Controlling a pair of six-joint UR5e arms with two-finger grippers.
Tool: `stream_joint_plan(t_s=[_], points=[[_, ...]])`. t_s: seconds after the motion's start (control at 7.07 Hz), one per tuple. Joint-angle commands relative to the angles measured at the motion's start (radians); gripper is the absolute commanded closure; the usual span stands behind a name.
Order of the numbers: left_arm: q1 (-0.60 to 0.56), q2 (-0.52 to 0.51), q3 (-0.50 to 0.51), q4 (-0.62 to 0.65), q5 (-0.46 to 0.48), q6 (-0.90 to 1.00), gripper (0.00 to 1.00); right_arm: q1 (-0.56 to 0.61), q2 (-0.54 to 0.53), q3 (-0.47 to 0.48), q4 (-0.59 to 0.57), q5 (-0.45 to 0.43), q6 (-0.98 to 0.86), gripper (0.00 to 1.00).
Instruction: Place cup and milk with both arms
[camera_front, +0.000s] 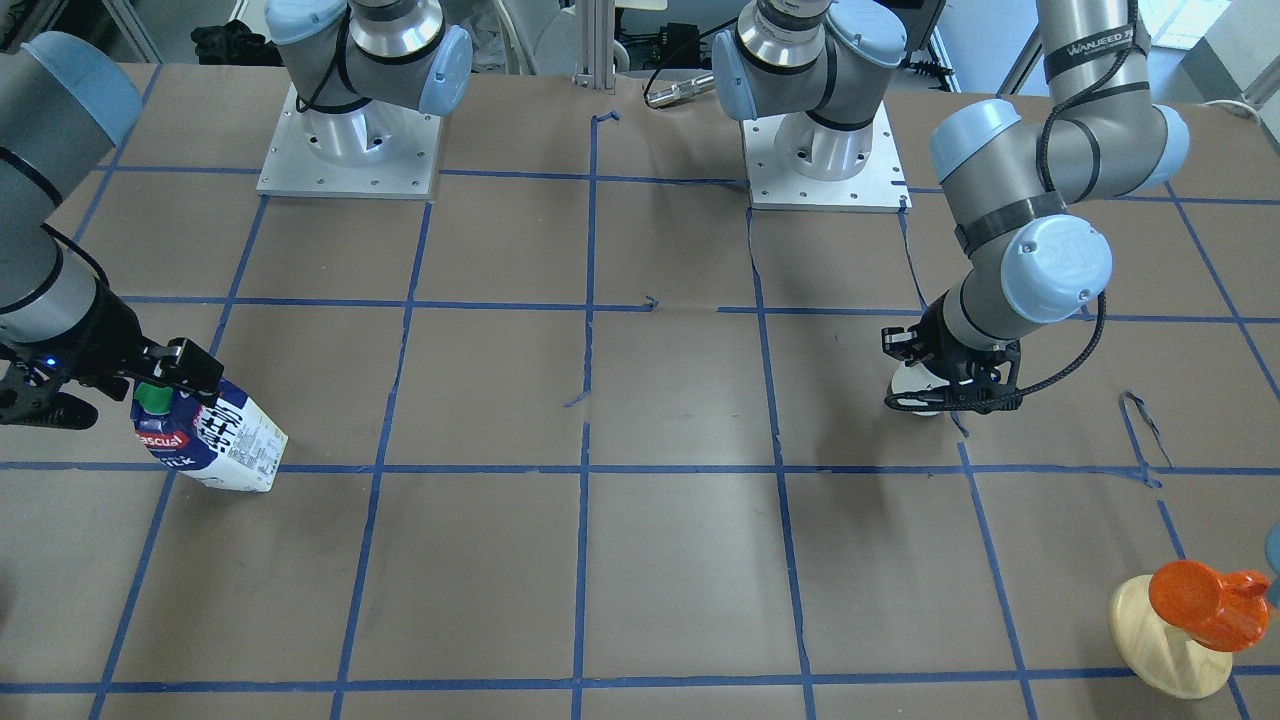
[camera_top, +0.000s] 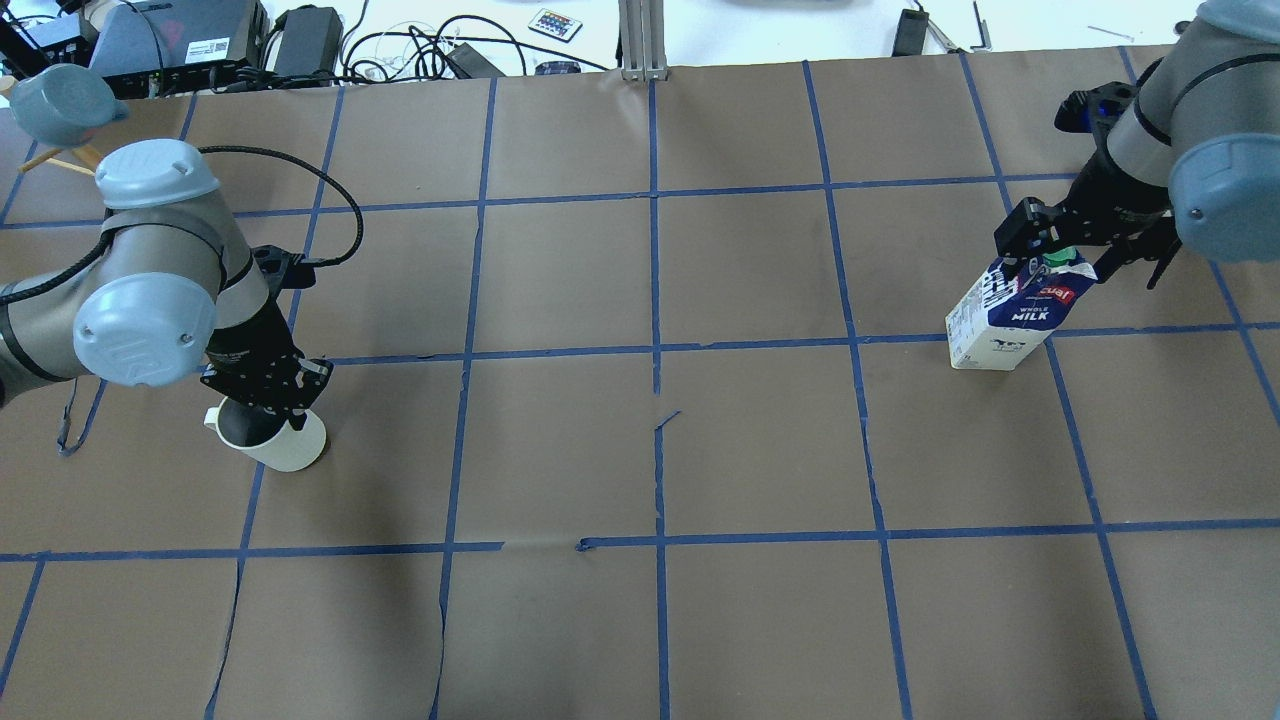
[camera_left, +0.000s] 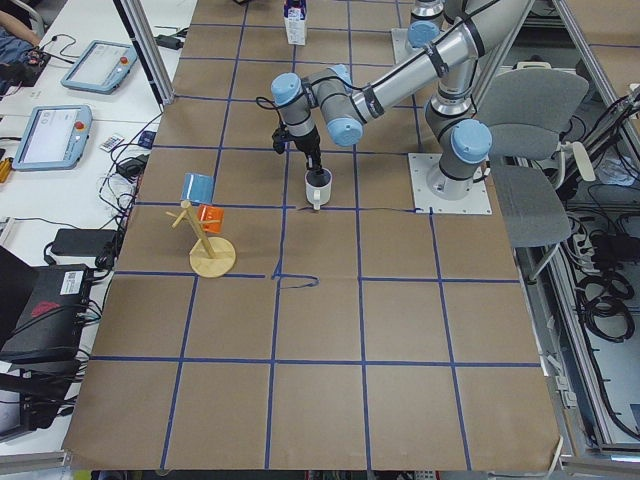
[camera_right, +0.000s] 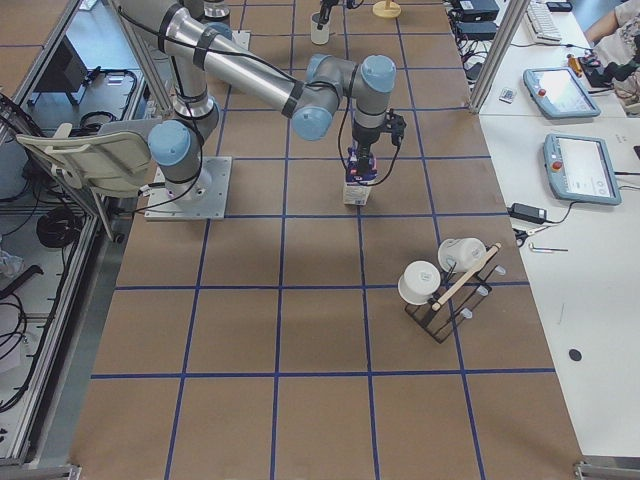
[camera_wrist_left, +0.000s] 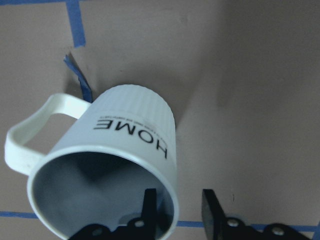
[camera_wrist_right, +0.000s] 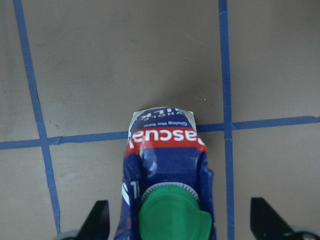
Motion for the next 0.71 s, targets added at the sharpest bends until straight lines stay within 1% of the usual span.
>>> stream_joint_plan(t_s=[0.0, 0.28, 0.42, 0.57], points=[[-0.061, 0.020, 0.052, -0.036, -0.099, -0.033, 1.00, 0.000, 0.002, 0.007, -0.008, 0.001, -0.024, 0.24], [-0.243, 0.014, 0.071, -0.036, -0.117, -0.261, 1.00, 0.000, 0.002, 0.008, 0.002, 0.001, -0.027, 0.34], [-0.338, 0.006, 0.081, -0.035, -0.164, -0.376, 1.00, 0.000, 0.002, 0.008, 0.007, 0.001, -0.028, 0.43], [-0.426, 0.003, 0.098, -0.032, -0.201, -0.529, 1.00, 0.000, 0.000, 0.007, 0.007, 0.001, -0.027, 0.46]])
